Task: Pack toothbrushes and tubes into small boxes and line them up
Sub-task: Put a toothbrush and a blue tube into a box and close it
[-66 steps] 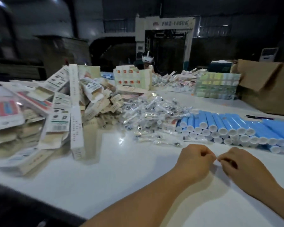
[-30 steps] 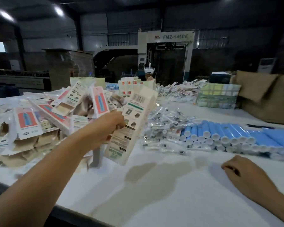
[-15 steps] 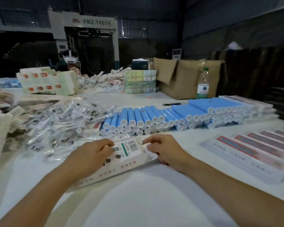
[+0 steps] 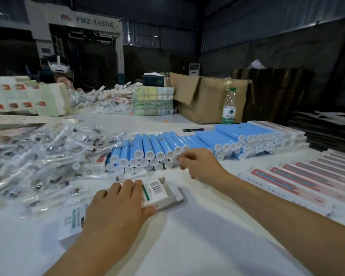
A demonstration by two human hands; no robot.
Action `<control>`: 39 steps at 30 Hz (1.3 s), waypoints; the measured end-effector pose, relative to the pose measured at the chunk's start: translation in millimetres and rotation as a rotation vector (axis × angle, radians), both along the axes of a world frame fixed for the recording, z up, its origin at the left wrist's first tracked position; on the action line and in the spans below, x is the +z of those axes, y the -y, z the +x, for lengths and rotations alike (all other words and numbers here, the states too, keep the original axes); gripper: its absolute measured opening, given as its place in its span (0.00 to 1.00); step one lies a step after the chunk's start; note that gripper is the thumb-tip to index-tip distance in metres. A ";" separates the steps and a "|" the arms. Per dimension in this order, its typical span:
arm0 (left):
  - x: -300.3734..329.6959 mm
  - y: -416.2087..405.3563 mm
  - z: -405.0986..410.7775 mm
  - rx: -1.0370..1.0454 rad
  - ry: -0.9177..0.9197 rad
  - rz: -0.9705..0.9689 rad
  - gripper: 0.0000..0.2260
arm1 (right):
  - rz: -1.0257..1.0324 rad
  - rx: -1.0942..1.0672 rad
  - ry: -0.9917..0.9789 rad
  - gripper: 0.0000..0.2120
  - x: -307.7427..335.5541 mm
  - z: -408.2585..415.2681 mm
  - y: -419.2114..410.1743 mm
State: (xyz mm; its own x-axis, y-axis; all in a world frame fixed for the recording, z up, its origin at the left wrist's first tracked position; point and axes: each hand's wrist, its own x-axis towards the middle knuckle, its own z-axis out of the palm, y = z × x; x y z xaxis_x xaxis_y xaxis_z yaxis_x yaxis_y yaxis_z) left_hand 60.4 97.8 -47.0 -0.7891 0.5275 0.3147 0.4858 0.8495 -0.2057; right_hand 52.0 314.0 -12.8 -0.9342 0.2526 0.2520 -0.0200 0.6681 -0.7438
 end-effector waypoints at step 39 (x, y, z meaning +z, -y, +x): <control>0.8 -3.9 -1.7 0.042 -0.023 0.135 0.30 | -0.797 -0.133 -0.289 0.14 -21.0 29.7 13.3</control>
